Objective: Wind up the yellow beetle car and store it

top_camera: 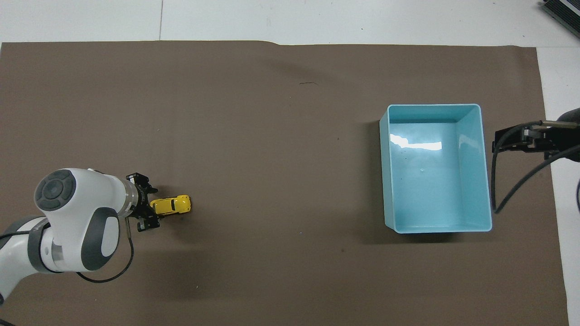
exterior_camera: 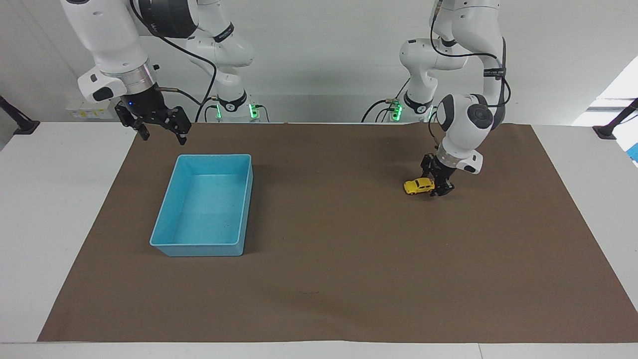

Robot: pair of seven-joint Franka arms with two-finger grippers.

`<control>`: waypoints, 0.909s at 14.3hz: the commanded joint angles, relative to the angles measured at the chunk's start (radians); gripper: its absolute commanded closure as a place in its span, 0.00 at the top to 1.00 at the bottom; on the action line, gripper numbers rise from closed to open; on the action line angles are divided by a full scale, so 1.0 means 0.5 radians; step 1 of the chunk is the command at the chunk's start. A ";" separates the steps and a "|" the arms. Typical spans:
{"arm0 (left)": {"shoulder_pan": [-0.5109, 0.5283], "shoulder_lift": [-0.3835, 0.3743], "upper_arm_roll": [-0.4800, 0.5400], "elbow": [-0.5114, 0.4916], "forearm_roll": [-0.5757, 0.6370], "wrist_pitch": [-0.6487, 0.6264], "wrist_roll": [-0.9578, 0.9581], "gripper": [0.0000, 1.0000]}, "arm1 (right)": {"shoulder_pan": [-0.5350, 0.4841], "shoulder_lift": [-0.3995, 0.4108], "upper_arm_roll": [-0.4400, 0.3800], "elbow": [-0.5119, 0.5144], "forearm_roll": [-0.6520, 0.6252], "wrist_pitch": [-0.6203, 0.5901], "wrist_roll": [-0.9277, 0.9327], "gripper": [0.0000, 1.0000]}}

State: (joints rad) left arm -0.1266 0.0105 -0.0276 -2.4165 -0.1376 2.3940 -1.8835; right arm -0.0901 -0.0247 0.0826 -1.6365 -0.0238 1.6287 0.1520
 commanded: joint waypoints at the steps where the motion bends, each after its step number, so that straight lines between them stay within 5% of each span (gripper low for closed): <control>1: 0.035 -0.003 -0.009 0.267 0.030 -0.390 0.009 1.00 | -0.025 -0.012 0.013 -0.013 0.014 0.007 -0.034 1.00; 3: 0.081 -0.006 -0.009 0.402 0.030 -0.569 0.009 1.00 | -0.025 -0.012 0.010 -0.013 0.014 0.007 -0.034 1.00; 13: 0.081 -0.003 -0.012 0.418 0.030 -0.557 0.018 1.00 | -0.025 -0.012 0.013 -0.013 0.014 0.004 -0.034 1.00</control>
State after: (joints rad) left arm -0.1051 0.0060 -0.0225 -2.2166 -0.1360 2.1258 -1.8821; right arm -0.0901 -0.0247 0.0826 -1.6365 -0.0238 1.6287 0.1520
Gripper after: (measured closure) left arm 0.000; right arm 0.000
